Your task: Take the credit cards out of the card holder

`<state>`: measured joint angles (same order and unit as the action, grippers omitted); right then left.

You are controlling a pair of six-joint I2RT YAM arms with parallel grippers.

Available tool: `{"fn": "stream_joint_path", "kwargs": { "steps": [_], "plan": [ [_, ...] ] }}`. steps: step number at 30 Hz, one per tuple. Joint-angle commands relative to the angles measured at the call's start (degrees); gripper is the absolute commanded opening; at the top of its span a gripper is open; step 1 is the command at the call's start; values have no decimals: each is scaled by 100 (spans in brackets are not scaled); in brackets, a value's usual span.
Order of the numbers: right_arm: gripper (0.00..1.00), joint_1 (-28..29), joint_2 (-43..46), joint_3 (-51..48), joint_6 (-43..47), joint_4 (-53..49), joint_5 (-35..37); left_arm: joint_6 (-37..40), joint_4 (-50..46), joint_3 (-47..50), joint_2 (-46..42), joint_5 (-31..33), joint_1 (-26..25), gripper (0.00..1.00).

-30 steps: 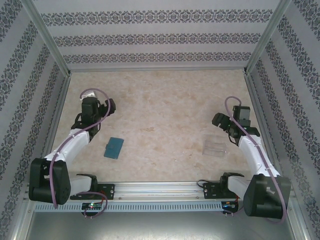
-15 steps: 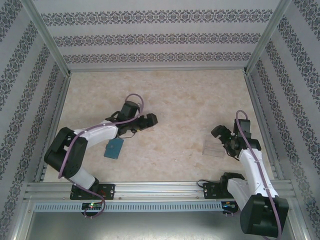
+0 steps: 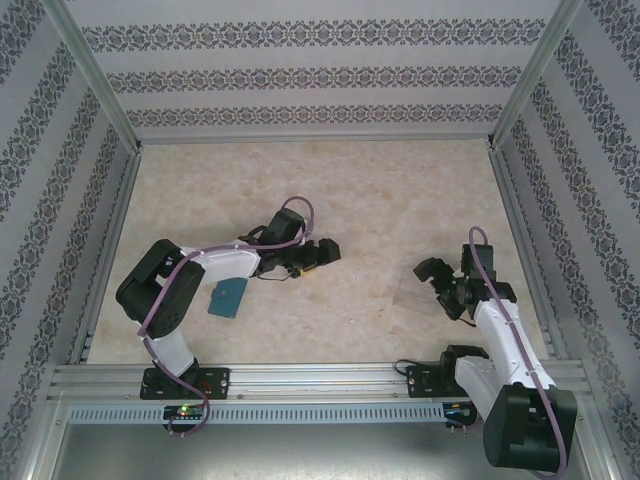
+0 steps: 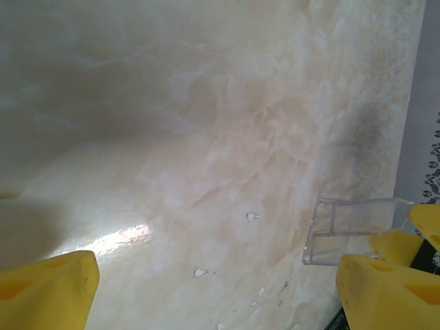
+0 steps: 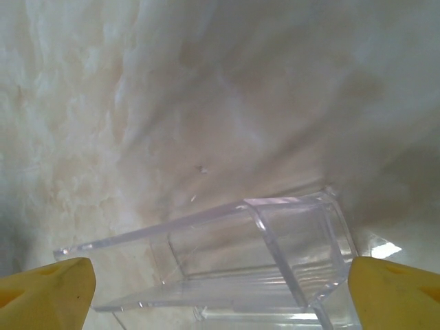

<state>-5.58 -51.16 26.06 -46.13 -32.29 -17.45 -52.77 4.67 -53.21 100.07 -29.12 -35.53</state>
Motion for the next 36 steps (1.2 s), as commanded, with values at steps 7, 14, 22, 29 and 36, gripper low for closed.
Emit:
{"fn": "stream_joint_path", "kwargs": {
  "steps": [7,14,22,29,36],
  "plan": [
    [89,786,-336,14,-506,381,298,147,-361,-266,-118,70,22,89],
    [84,1308,-804,232,-753,598,738,177,-428,-157,-241,92,137,89],
    [77,1911,-1617,712,-888,797,1214,382,-765,-50,-568,172,458,89],
    [74,2338,-2431,1257,-1001,1042,1475,547,-1065,106,-946,231,806,89],
    [72,2727,-3538,2141,-1031,1275,1577,747,-1489,214,-1354,261,1209,89]
  ]
}}
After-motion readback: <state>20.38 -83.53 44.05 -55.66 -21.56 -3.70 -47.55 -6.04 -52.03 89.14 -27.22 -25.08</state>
